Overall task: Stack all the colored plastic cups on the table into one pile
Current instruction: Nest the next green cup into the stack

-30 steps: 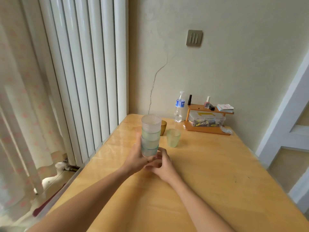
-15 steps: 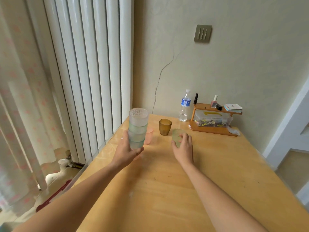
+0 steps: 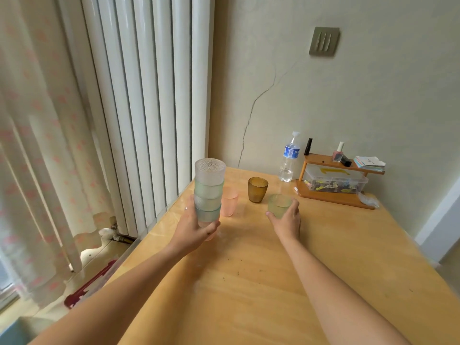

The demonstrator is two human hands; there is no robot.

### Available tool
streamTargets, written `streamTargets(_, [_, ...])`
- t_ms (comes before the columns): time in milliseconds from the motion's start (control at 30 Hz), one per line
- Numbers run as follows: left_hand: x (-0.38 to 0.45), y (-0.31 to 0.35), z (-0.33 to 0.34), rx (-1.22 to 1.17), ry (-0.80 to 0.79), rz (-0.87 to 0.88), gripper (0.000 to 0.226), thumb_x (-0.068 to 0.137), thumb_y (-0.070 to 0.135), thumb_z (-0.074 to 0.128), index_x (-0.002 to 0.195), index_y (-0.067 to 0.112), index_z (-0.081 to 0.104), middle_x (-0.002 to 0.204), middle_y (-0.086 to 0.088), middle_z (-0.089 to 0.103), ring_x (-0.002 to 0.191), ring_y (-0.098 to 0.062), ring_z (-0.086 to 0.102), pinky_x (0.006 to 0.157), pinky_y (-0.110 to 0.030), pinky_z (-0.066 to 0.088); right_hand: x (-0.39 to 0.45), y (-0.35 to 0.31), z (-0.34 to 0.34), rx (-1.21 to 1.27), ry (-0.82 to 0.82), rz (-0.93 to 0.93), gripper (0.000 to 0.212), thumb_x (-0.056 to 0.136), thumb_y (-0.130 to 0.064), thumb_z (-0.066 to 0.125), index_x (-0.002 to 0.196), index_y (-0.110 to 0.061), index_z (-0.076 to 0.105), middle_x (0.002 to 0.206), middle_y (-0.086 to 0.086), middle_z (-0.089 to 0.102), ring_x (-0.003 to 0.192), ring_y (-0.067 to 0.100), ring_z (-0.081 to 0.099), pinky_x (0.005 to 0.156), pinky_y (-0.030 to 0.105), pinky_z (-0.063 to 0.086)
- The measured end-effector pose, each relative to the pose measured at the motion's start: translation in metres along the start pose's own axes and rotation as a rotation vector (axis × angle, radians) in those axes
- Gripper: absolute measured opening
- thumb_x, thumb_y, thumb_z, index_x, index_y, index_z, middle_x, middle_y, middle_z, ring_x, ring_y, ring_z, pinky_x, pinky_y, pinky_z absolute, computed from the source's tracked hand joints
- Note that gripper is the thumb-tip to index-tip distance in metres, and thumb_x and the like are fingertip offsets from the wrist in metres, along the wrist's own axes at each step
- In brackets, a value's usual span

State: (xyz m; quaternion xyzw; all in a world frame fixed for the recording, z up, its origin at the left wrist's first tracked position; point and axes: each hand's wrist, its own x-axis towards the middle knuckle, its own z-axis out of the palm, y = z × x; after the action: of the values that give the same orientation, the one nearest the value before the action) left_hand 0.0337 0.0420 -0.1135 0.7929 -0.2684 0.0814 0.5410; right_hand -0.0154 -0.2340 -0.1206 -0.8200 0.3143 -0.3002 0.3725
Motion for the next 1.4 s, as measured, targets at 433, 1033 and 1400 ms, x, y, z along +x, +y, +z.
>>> streamTargets(433, [0.003,0.0,-0.005,0.013,-0.067,-0.09,0.079,0.083,0.027,0.088,0.141,0.025,0.034,0.126,0.005,0.061,0.114,-0.016,0.062,0.093,-0.034,0.054,-0.012,-0.049,-0.025,0.128,-0.062,-0.19,0.073,0.081,-0.037,0.081,0.137,-0.017,0.04,0.137,0.009,0.058,0.125,0.031,0.052,0.093,0.033,0.043])
streamTargets(1033, [0.009,0.016,-0.016,-0.005,-0.114,-0.251,0.086,0.068,0.027,0.095,0.133,0.024,0.039,0.125,0.0,0.064,0.117,-0.025,0.064,0.098,-0.049,0.06,-0.054,-0.217,-0.036,0.381,-0.232,-0.536,0.072,0.082,-0.037,0.082,0.14,-0.022,0.043,0.112,-0.019,0.06,0.092,-0.015,0.059,0.081,0.01,0.048])
streamTargets(1400, [0.021,0.043,-0.019,-0.143,-0.014,-0.064,0.105,0.074,0.04,0.092,0.151,0.03,0.021,0.141,0.001,0.058,0.124,-0.013,0.065,0.101,-0.038,0.06,-0.066,-0.196,-0.005,0.318,-0.416,-0.517,0.071,0.087,-0.039,0.074,0.144,-0.03,0.033,0.134,-0.004,0.059,0.114,0.016,0.06,0.088,0.022,0.044])
